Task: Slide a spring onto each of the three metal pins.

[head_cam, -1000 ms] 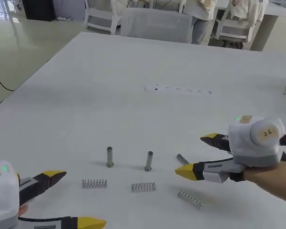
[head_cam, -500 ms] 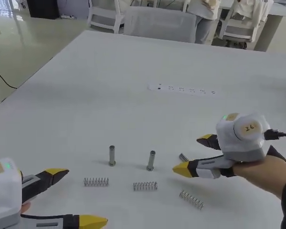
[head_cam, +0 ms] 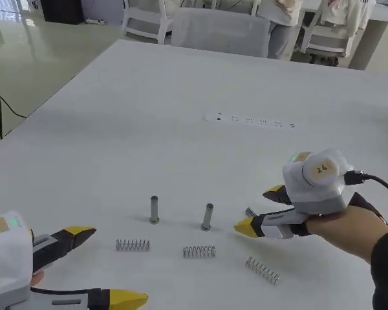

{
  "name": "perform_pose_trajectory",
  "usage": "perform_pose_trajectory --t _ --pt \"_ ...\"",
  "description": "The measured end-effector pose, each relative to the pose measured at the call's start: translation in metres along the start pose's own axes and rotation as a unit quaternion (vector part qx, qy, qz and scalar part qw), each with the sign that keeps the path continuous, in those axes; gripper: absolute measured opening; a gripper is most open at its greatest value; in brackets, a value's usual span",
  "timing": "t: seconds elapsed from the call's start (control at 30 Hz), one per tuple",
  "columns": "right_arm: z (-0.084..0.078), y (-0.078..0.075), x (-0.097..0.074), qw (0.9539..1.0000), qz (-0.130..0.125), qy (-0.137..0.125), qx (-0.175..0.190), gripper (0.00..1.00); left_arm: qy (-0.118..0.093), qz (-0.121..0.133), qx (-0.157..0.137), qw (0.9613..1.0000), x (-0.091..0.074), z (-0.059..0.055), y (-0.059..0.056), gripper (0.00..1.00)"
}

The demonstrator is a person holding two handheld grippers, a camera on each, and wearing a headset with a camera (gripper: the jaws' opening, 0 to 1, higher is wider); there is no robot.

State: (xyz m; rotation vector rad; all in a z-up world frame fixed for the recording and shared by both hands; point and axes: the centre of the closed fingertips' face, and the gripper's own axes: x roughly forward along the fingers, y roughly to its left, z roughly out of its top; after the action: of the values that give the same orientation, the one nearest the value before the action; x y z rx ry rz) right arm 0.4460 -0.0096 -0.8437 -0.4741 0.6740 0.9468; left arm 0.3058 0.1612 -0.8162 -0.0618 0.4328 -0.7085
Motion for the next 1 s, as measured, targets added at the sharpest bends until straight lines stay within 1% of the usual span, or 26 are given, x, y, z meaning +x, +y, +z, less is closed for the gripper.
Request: perform_pose_trajectory --t 0.03,0.23,0.37,0.53,0.6,0.8,1.0 --pt "-0.001 -0.001 0.001 1.0000 -0.004 0.004 0.004 0.52 0.000 0.000 0.000 1.0000 0.000 0.000 0.000 0.88" --pt "-0.003 -0.004 0.003 0.9996 -0.006 0.022 0.015 0.39 0.000 0.001 -0.001 1.0000 0.000 0.000 0.000 0.88" --pt "-0.007 -0.005 0.005 0.9990 -0.008 0.035 0.024 0.32 0.000 0.001 0.000 1.0000 0.000 0.000 0.000 0.88" --pt "-0.009 -0.005 0.008 0.9985 -0.008 0.043 0.032 0.27 0.001 0.001 -0.001 1.0000 0.000 0.000 0.000 0.88" --pt "-0.010 -0.005 0.009 0.9982 -0.006 0.049 0.035 0.23 0.002 0.001 -0.001 1.0000 0.000 0.000 0.000 0.88" --pt "-0.011 -0.005 0.012 0.9973 -0.005 0.058 0.045 0.15 0.001 0.001 -0.002 1.0000 0.000 0.000 0.000 0.88" --pt "-0.014 -0.007 0.015 0.9965 -0.009 0.065 0.051 0.11 0.001 0.002 -0.004 1.0000 0.000 0.000 0.001 0.87"
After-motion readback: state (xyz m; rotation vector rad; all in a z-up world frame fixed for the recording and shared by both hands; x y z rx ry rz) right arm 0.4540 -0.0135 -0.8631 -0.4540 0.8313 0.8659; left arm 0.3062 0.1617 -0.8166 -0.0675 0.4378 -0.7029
